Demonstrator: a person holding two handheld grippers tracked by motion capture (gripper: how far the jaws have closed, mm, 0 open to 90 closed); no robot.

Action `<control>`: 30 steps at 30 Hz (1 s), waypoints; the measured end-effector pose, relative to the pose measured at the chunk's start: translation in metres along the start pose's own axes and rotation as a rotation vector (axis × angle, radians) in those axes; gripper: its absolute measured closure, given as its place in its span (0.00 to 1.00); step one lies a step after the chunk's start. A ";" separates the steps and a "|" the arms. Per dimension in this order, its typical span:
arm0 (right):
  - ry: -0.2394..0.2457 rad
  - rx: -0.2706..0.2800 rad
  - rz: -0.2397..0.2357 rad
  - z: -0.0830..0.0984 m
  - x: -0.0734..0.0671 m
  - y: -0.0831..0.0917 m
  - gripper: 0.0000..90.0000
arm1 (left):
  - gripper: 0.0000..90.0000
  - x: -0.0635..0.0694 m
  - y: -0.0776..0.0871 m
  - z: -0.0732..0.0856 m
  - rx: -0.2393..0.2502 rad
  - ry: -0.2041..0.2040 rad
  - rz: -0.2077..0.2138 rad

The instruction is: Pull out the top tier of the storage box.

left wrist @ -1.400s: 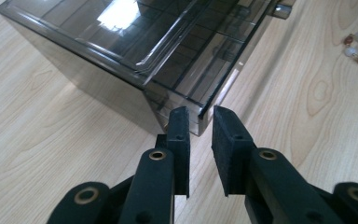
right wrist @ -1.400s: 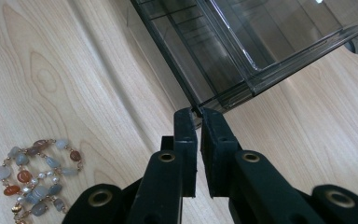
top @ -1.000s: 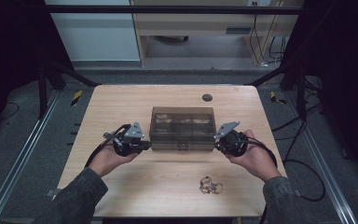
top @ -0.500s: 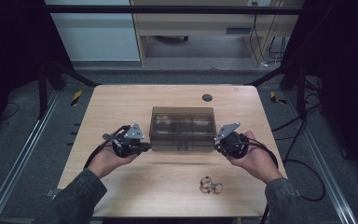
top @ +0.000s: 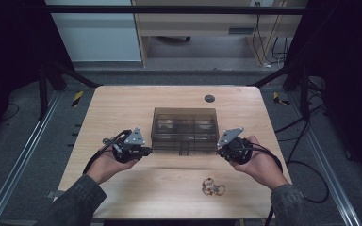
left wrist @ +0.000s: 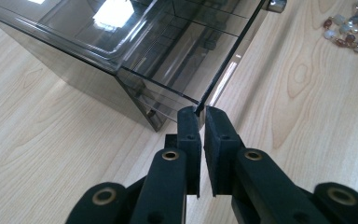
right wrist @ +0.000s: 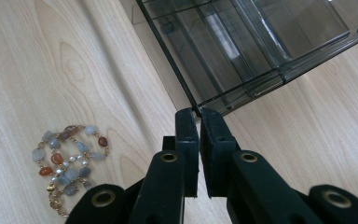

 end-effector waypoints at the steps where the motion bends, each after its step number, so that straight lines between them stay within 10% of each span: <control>1: 0.001 0.003 -0.002 0.000 -0.001 0.000 0.96 | 0.95 0.000 0.001 0.000 -0.004 -0.006 -0.004; 25: 0.030 0.002 -0.011 0.009 -0.019 0.010 0.97 | 0.95 0.023 0.006 0.009 -0.010 -0.036 -0.001; 27: 0.034 0.001 -0.013 0.010 -0.021 0.010 0.97 | 0.95 0.029 0.007 0.013 -0.031 0.007 0.011; 30: 0.037 0.001 -0.013 0.011 -0.023 0.011 0.97 | 0.95 0.026 0.006 0.011 -0.018 -0.041 0.001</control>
Point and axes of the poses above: each handheld gripper's, and its own axes: y roughly backward along the jaws, z roughly out of its underside, x roughly to its right, the point moved 9 cm from there along -y, roughly forward along the jaws, and after that the axes turned 5 degrees about z, right-handed, at the moved point
